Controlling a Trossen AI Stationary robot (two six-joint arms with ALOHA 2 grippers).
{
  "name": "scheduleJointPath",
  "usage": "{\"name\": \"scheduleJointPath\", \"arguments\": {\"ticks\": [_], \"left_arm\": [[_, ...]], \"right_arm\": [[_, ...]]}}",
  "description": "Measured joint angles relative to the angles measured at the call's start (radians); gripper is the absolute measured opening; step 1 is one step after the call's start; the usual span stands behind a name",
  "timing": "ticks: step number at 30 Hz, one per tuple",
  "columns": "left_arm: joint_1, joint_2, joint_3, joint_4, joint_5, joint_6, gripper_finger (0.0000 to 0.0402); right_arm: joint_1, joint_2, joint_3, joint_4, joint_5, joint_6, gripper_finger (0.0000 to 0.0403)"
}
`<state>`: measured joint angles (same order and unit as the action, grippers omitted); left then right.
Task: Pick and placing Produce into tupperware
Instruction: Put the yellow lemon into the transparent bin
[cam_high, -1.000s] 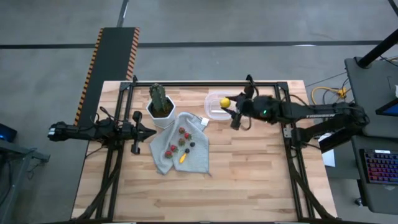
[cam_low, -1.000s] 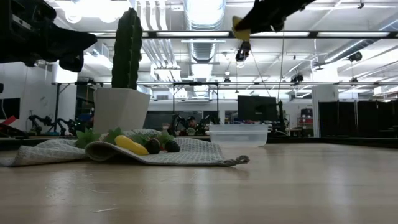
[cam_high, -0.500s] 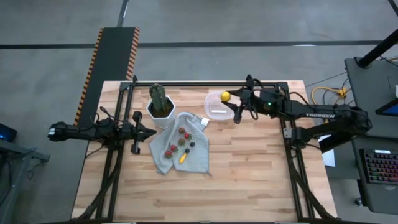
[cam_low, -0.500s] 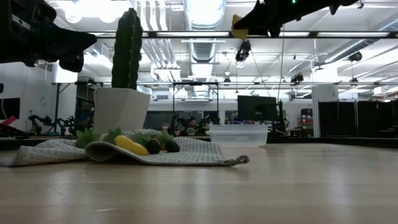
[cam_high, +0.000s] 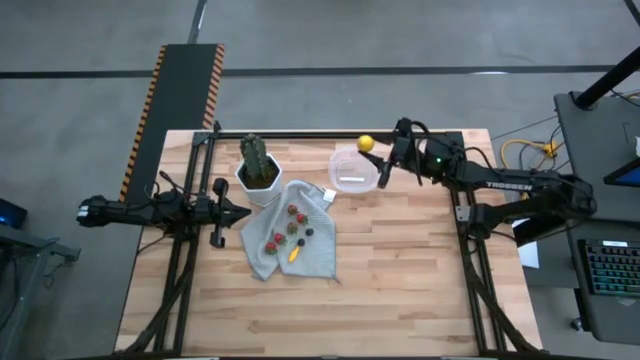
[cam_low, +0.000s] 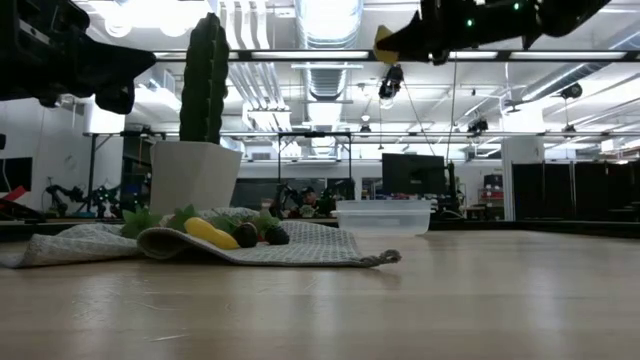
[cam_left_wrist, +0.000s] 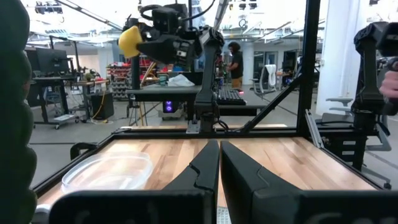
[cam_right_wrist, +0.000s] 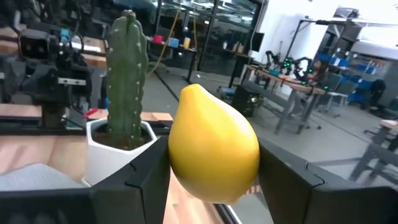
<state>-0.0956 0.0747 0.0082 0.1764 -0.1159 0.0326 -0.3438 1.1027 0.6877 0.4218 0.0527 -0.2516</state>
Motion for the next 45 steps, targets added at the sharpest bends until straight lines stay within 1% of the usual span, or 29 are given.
{"name": "scheduleJointPath", "arguments": {"ticks": [5,8,10,13,17,20,24,26,30,35,41,45], "left_arm": [[0.000,0.000,0.000,-0.002,0.000,0.000,0.0000],[0.000,0.000,0.000,-0.002,0.000,0.000,0.0000],[0.000,0.001,0.000,-0.002,0.000,0.000,0.0000],[0.000,0.001,0.000,-0.003,0.000,0.000,0.0000],[0.000,0.001,0.000,-0.003,0.000,0.008,0.0000],[0.000,0.001,0.000,-0.002,-0.001,0.009,0.0000],[0.000,0.001,0.000,-0.002,-0.001,0.009,0.0000],[0.000,0.001,0.000,-0.002,-0.001,0.009,0.0000],[0.000,0.001,0.000,-0.002,-0.001,0.009,0.0000],[0.000,0.003,0.000,-0.002,-0.001,0.009,0.0000],[0.000,0.006,0.000,-0.002,-0.001,0.000,0.0000],[0.000,0.014,0.000,-0.002,-0.001,-0.001,0.0000]], "right_arm": [[-0.094,0.015,-0.079,0.132,-0.073,0.017,0.0194],[-0.147,0.034,-0.106,0.175,-0.088,0.044,0.0194],[-0.186,0.053,-0.120,0.173,-0.119,0.068,0.0194],[-0.233,0.099,-0.129,0.173,-0.172,0.109,0.0194],[-0.274,0.182,-0.124,0.165,-0.192,0.149,0.0194],[-0.285,0.257,-0.104,0.157,-0.229,0.184,0.0194],[-0.282,0.353,-0.066,0.150,-0.244,0.230,0.0194],[-0.283,0.384,-0.040,0.110,-0.243,0.244,0.0194],[-0.283,0.417,0.028,-0.058,-0.240,0.226,0.0194],[-0.283,0.425,0.098,-0.204,-0.236,0.214,0.0194],[-0.283,0.424,0.195,-0.443,-0.234,0.168,0.0194],[-0.283,0.462,0.259,-0.585,-0.225,0.157,0.0194]]}}
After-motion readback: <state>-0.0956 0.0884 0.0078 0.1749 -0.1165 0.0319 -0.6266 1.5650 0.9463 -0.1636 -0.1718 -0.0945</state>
